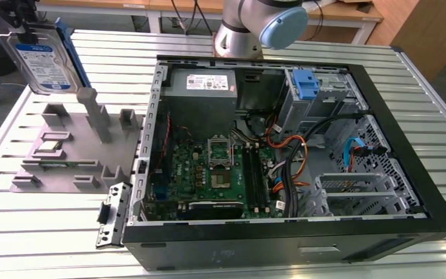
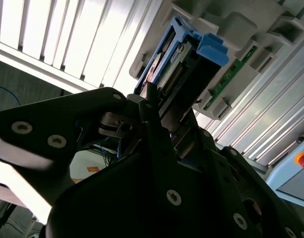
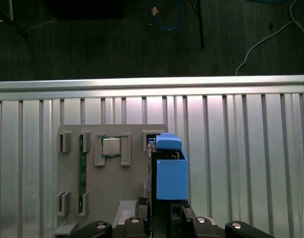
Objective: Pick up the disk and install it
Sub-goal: 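Pick up the disk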
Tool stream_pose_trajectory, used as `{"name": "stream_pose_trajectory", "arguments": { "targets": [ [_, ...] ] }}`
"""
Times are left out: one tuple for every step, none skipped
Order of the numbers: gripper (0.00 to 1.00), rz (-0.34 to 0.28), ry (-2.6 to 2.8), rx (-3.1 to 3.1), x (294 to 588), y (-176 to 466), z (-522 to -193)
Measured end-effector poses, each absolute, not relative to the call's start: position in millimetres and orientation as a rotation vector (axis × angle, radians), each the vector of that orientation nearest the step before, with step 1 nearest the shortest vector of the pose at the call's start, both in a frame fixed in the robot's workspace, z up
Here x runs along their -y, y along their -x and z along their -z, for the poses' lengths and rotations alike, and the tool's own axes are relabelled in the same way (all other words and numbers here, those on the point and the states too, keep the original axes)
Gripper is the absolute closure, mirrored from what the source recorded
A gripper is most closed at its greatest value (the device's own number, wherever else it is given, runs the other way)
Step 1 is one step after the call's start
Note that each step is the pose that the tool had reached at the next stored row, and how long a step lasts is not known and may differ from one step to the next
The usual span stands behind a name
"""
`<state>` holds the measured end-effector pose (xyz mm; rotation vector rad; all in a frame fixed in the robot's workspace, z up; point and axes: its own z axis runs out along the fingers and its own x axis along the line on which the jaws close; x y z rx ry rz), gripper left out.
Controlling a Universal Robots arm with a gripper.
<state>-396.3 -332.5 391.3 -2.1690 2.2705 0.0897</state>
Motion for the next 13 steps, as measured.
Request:
{"name": "stream_pose_trajectory", "arguments": {
  "targets": [
    [0.65, -0.09, 2.169, -2.27, 332.5, 396.3, -391.4],
    [0.65, -0.09, 2.169, -2.27, 332.5, 396.3, -391.9],
    [0.65, -0.09, 2.169, -2.271, 332.5, 396.3, -392.5],
    [0.65, -0.09, 2.169, -2.271, 332.5, 396.3, -393.1],
    [0.65, -0.09, 2.169, -2.27, 332.5, 396.3, -393.7],
    [0.65, -0.09, 2.169, -2.27, 332.5, 396.3, -394.4],
    [0.65, -0.09, 2.169, -2.27, 332.5, 396.3, -395.2],
    [0.65, -0.09, 2.169, -2.27, 332.5, 396.3, -396.1],
    [0.65, -0.09, 2.169, -2.271, 332.5, 396.3, -397.2],
    [0.65, -0.09, 2.169, -2.27, 332.5, 396.2, -398.5],
    [0.65, -0.09, 2.169, -2.27, 332.5, 396.3, -399.9],
    [0.65, -0.09, 2.169, -2.271, 332.5, 396.3, -403.0],
    [0.65, -0.09, 2.169, -2.27, 332.5, 396.3, -404.5]
  ]
}}
